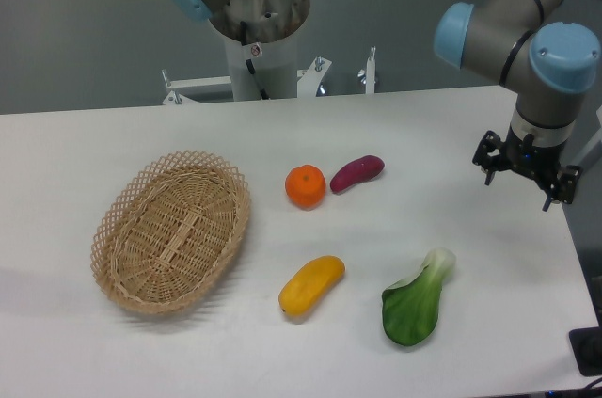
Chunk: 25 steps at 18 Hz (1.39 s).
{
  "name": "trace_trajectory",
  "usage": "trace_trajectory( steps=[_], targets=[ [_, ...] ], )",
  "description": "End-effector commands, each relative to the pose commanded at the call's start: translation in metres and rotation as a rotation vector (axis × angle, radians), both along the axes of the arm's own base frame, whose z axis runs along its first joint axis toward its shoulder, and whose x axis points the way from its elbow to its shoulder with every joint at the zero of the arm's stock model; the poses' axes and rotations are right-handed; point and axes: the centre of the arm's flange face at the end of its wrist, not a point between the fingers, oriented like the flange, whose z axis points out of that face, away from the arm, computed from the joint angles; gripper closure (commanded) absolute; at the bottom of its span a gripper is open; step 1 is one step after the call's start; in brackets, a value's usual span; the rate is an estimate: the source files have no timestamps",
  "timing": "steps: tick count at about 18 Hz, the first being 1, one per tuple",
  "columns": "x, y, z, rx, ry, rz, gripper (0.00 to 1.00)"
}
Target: Pick up the green vegetable from the table
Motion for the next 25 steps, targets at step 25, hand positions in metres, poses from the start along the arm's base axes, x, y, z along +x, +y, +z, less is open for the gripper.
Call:
trace_trajectory(
  steps=[25],
  targets=[
    [0.058, 0.104, -0.051, 0.101, -0.076, 0.165, 0.00]
  ],
)
